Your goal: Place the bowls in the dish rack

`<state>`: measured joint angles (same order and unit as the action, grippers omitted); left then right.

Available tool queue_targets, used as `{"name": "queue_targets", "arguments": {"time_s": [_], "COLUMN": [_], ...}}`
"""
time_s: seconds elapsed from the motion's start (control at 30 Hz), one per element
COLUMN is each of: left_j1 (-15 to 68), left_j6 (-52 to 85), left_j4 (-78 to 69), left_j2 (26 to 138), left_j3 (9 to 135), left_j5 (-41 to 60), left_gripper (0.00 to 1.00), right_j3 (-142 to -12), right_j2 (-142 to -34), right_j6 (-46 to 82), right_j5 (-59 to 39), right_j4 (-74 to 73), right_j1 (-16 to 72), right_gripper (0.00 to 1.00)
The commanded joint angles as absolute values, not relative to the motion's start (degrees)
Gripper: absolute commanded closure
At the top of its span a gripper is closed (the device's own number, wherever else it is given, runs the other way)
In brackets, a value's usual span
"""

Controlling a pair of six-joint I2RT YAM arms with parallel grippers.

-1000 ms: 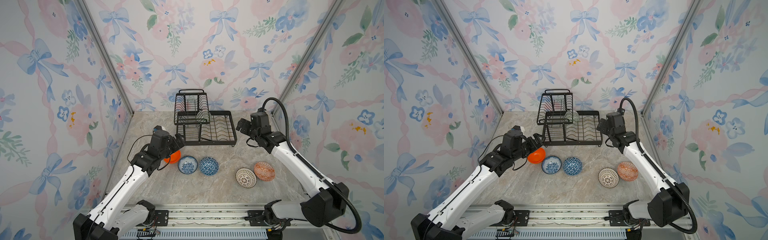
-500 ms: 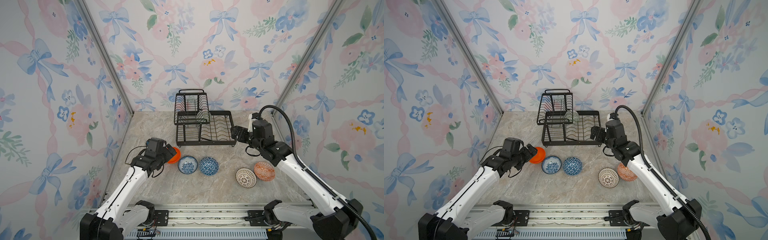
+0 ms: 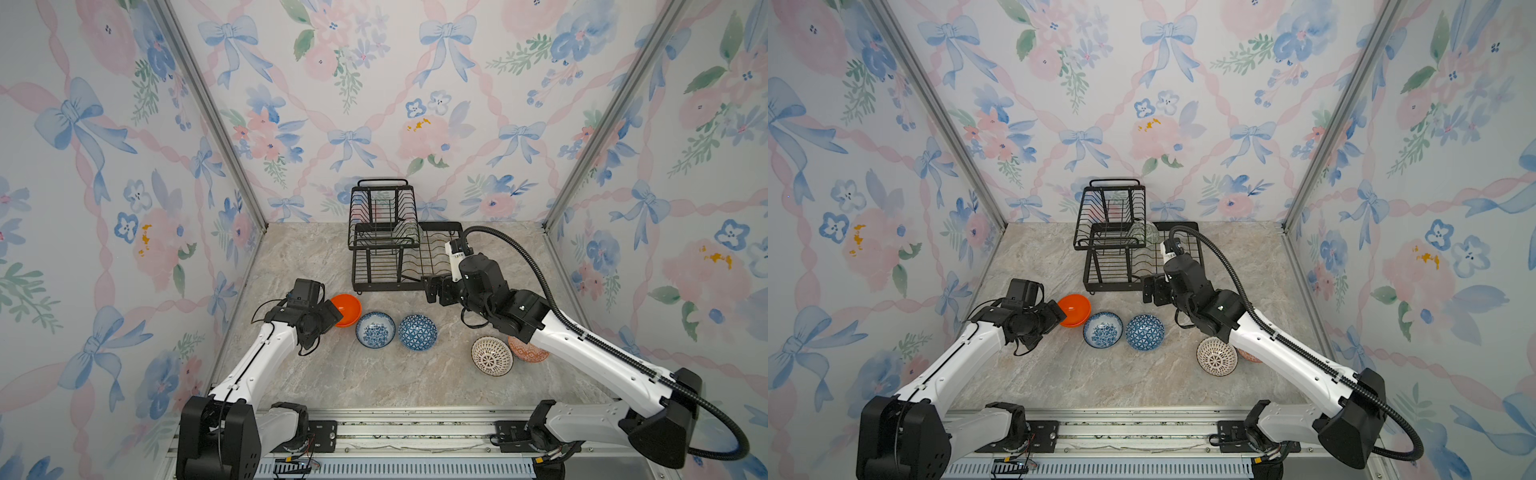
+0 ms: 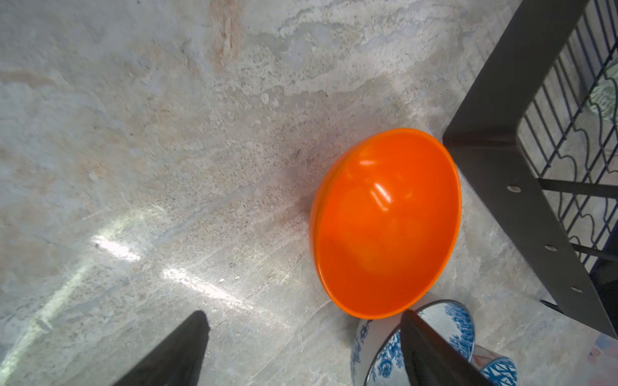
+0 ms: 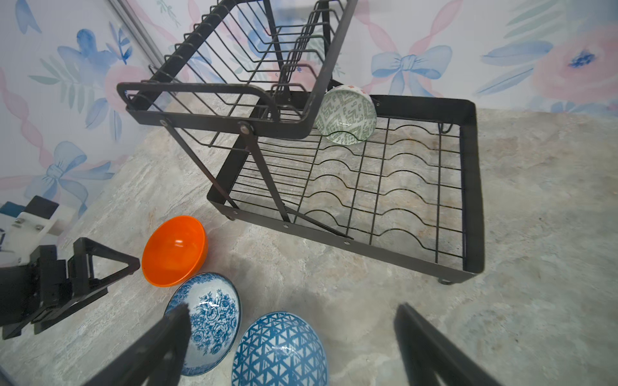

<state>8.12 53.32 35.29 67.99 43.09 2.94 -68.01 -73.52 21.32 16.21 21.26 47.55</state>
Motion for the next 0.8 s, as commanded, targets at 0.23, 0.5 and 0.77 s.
{"name": "queue_targets", "arguments": {"time_s": [0.23,0.5,0.77], "left_j1": [7.5,7.56,7.55], "left_j6": [46.58,45.43,44.45], "left_j4": [35.42,34.55,34.41], "left_j2": [77.61,80.36,82.72], "left_j3": [48.09,48.05,48.88], "left_j5": [3.39,2.21,1.24], "left_gripper": [0.26,0.46,0.64], "right_j3": [-69.85,-71.07,-71.64], "right_j2": [-74.84,-76.79,-78.42], "right_j6": [15.68,8.75,7.53], "right_j5": [15.39,21.03,25.65], "right_j4": [15.14,14.52,13.9], "right_j1": [51.7,55.25,55.28], "right_gripper": [0.03,0.03,0.03]}}
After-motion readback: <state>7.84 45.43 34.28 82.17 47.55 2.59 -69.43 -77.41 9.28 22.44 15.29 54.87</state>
